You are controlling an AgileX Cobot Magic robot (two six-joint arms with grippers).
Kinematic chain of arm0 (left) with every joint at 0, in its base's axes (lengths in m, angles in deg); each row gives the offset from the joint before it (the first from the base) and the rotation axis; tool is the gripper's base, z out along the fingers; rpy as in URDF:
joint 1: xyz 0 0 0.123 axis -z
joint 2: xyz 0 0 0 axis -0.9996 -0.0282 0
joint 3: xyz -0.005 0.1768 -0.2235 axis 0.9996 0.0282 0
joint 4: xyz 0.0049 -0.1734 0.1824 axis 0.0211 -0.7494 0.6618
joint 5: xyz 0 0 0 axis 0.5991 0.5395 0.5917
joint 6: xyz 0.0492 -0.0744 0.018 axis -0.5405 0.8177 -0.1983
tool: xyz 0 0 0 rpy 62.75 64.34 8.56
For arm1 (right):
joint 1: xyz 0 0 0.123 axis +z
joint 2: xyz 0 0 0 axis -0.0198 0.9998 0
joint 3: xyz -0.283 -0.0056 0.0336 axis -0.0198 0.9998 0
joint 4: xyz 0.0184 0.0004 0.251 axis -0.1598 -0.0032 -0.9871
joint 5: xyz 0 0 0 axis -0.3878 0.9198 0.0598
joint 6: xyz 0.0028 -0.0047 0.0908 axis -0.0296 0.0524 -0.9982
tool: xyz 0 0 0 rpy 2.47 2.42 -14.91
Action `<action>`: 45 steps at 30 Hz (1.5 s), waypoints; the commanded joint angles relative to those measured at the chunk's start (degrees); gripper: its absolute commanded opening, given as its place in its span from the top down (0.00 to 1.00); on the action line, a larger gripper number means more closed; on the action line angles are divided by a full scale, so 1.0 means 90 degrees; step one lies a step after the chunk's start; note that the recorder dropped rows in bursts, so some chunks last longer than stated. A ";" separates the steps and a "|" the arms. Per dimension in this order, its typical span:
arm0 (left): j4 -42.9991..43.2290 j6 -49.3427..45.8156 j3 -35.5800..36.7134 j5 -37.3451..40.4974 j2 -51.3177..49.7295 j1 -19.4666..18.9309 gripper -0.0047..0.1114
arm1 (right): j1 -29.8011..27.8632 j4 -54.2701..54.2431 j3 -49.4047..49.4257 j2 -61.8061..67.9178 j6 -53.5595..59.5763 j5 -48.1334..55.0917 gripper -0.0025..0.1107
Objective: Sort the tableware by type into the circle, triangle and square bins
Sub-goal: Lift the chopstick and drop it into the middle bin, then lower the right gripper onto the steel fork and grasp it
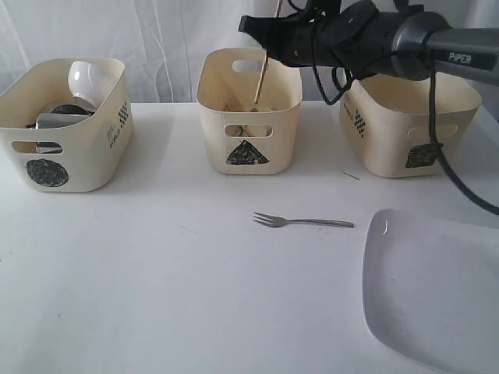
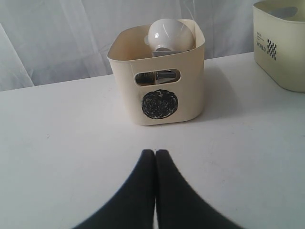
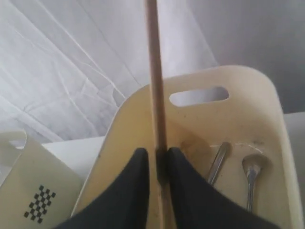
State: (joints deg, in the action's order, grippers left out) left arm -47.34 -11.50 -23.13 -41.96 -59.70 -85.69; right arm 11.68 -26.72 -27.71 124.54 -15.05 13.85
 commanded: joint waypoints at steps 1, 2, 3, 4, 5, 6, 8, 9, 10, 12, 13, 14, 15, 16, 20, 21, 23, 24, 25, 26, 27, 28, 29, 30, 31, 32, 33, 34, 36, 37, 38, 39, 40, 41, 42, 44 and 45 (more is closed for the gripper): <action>-0.0034 0.0019 0.0016 -0.0025 0.0030 0.0005 0.96 | 0.0051 0.0166 -0.0185 0.0024 0.0832 0.0574 0.54; -0.0034 0.0019 0.0016 -0.0025 0.0030 0.0005 0.96 | 0.0051 0.0304 -0.0171 -0.0065 0.1054 0.0729 0.51; -0.0034 0.0019 0.0016 -0.0025 0.0030 0.0005 0.96 | 0.0051 0.0529 -0.0157 -0.0230 0.1370 0.1045 0.51; -0.0034 0.0019 0.0016 -0.0025 0.0030 0.0005 0.96 | 0.0051 0.0768 -0.0157 -0.0377 0.1519 0.1300 0.51; -0.0034 0.0019 0.0016 -0.0025 0.0030 0.0005 0.96 | 0.0051 0.1317 -0.0157 -0.0651 0.1723 0.1965 0.52; -0.0034 0.0019 0.0016 -0.0025 0.0030 0.0005 0.96 | 0.0051 0.1565 -0.0157 -0.0791 0.1737 0.2383 0.52; -0.0034 0.0019 0.0016 -0.0025 0.0030 0.0005 0.96 | 0.0064 0.2962 -0.0131 -0.1153 0.1784 0.4326 0.52; -0.0034 0.0019 0.0016 -0.0025 0.0030 0.0005 0.96 | 0.0113 0.3544 -0.0078 -0.1229 0.1962 0.4884 0.52; -0.0034 0.0019 0.0016 -0.0025 0.0030 0.0005 0.96 | 0.0162 0.4058 0.0015 -0.1270 0.2343 0.5487 0.52; -0.0034 0.0019 0.0016 -0.0025 0.0030 0.0005 0.96 | 0.0163 0.4270 0.0165 -0.1270 0.2789 0.5845 0.52; -0.0034 0.0019 0.0016 -0.0025 0.0030 0.0005 0.96 | 0.0163 0.4281 0.0274 -0.1270 0.3117 0.5878 0.52; -0.0034 0.0019 0.0016 -0.0025 0.0030 0.0005 0.96 | 0.0199 0.4270 0.0401 -0.1270 0.3451 0.5839 0.52; -0.0034 0.0019 0.0016 -0.0025 0.0030 0.0005 0.96 | 0.0226 0.4270 0.0526 -0.1256 0.3736 0.5808 0.52; -0.0034 0.0019 0.0016 -0.0025 0.0030 0.0005 0.96 | 0.0263 0.4270 0.0629 -0.1228 0.4052 0.5793 0.52; -0.0034 0.0019 0.0016 -0.0025 0.0030 0.0005 0.96 | 0.0387 0.4633 0.0863 -0.0979 0.4672 0.5699 0.52; -0.0034 0.0019 0.0016 -0.0025 0.0030 0.0005 0.96 | 0.0415 0.4748 0.0888 -0.0886 0.4686 0.5671 0.52; -0.0034 0.0019 0.0016 -0.0025 0.0030 0.0005 0.96 | 0.0442 0.4880 0.0888 -0.0722 0.4686 0.5671 0.52; -0.0034 0.0019 0.0016 -0.0025 0.0030 0.0005 0.96 | 0.0462 0.4935 0.0888 -0.0628 0.4686 0.5671 0.52; -0.0034 0.0019 0.0016 -0.0025 0.0030 0.0005 0.96 | 0.0472 0.4934 0.0888 -0.0555 0.4686 0.5698 0.52; -0.0034 0.0019 0.0016 -0.0025 0.0030 0.0005 0.96 | 0.0489 0.4934 0.0888 -0.0481 0.4686 0.5796 0.52; -0.0034 0.0019 0.0016 -0.0025 0.0030 0.0005 0.96 | 0.0502 0.4949 0.0888 -0.0410 0.4674 0.5897 0.52; -0.0034 0.0019 0.0016 -0.0025 0.0030 0.0005 0.96 | 0.0502 0.4949 0.0888 -0.0367 0.4674 0.5942 0.52; -0.0034 0.0019 0.0016 -0.0025 0.0030 0.0005 0.96 | 0.0502 0.4978 0.0888 -0.0313 0.4674 0.5955 0.52; -0.0034 0.0019 0.0016 -0.0025 0.0030 0.0005 0.96 | 0.0502 0.4990 0.0888 -0.0274 0.4662 0.5938 0.52; -0.0034 0.0019 0.0016 -0.0025 0.0030 0.0005 0.96 | 0.0502 0.4990 0.0888 -0.0273 0.4661 0.5926 0.52; -0.0034 0.0019 0.0016 -0.0025 0.0030 0.0005 0.96 | 0.0502 0.4990 0.0888 -0.0262 0.4661 0.5923 0.52; -0.0034 0.0019 0.0016 -0.0025 0.0030 0.0005 0.96 | 0.0502 0.4990 0.0888 -0.0262 0.4661 0.5923 0.52; -0.0034 0.0019 0.0016 -0.0025 0.0030 0.0005 0.96 | 0.0502 0.4990 0.0888 -0.0262 0.4661 0.5923 0.52; -0.0034 0.0019 0.0016 -0.0025 0.0030 0.0005 0.96 | 0.0502 0.4990 0.0888 -0.0233 0.4661 0.5911 0.52; -0.0034 0.0019 0.0016 -0.0025 0.0030 0.0005 0.96 | 0.0502 0.5013 0.0888 -0.0220 0.4661 0.5911 0.52; -0.0034 0.0019 0.0016 -0.0025 0.0030 0.0005 0.96 | 0.0502 0.5071 0.0888 -0.0220 0.4661 0.5893 0.52; -0.0034 0.0019 0.0016 -0.0025 0.0030 0.0005 0.96 | 0.0502 0.5105 0.0888 -0.0208 0.4661 0.5895 0.52; -0.0034 0.0019 0.0016 -0.0025 0.0030 0.0005 0.96 | 0.0488 0.5116 0.0888 -0.0198 0.4661 0.5880 0.52; -0.0034 0.0019 0.0016 -0.0025 0.0030 0.0005 0.96 | 0.0489 0.5116 0.0888 -0.0175 0.4661 0.5880 0.52; -0.0034 0.0019 0.0016 -0.0025 0.0030 0.0005 0.96 | 0.0489 0.5116 0.0888 -0.0137 0.4661 0.5842 0.52; -0.0034 0.0019 0.0016 -0.0025 0.0030 0.0005 0.96 | 0.0489 0.5116 0.0888 -0.0061 0.4661 0.5827 0.52; -0.0034 0.0019 0.0016 -0.0025 0.0030 0.0005 0.96 | 0.0489 0.5126 0.0888 -0.0008 0.4661 0.5827 0.52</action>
State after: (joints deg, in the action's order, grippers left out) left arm -47.34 -11.50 -23.13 -41.96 -59.70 -85.69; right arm 16.11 19.00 -19.90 123.52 26.43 66.61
